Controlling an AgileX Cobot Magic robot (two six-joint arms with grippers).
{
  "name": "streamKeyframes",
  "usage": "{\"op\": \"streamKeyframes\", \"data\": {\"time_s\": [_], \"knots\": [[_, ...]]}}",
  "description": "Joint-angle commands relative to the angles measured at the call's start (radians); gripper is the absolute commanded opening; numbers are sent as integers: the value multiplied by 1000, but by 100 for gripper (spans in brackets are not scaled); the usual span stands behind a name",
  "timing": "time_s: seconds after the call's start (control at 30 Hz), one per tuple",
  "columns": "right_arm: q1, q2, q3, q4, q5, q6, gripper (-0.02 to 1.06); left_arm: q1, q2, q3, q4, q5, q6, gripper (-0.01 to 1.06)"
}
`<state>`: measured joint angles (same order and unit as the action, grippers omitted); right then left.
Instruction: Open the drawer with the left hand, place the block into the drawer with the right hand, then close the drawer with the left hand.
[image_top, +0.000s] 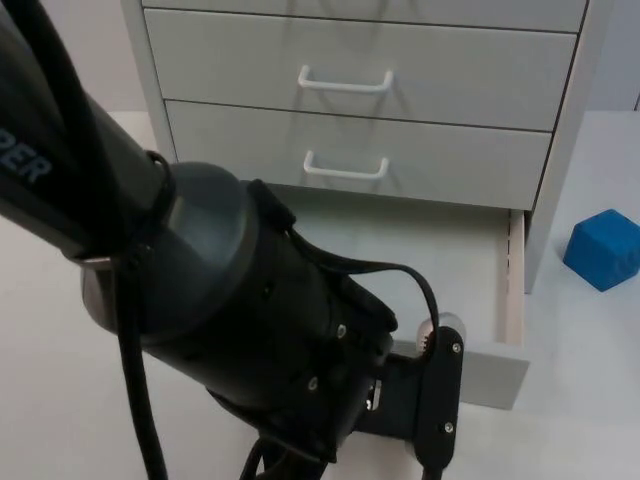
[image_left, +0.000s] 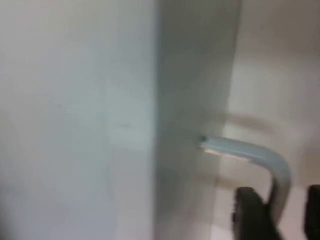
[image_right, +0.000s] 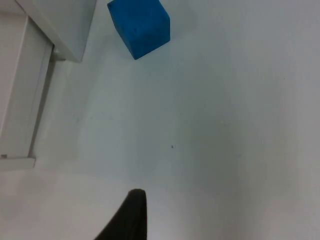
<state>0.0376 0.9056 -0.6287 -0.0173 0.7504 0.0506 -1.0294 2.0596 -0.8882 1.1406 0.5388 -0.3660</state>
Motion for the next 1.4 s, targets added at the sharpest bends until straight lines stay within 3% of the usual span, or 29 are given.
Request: {"op": "streamKeyframes", "data": {"time_s": [0.0,0.03,0.2,0.43,0.7,1.1,1.37], "knots": [[-4,-2,-4,-3,-11,0,105,-7,23,27,-103,-29,-22,41],[-4,-2,-4,-3,-14,0,105,-7,23,27,-103,-27,-22,48],[-4,-2,-4,-3,-14,0,105,-7,21,27,-101,6,-3,62],[-4,-2,-4,-3,-14,0,105,-7,-25,27,-126,69,36,62],[-4,-2,-4,-3,-14,0,105,-7,-219,27,-288,100,182,62],[-4,-2,-4,-3,-14,0,105,-4,-491,27,-518,80,235,62],[-4,-2,-4,-3,-16,0,105,114,-585,27,-676,85,229,62]]}}
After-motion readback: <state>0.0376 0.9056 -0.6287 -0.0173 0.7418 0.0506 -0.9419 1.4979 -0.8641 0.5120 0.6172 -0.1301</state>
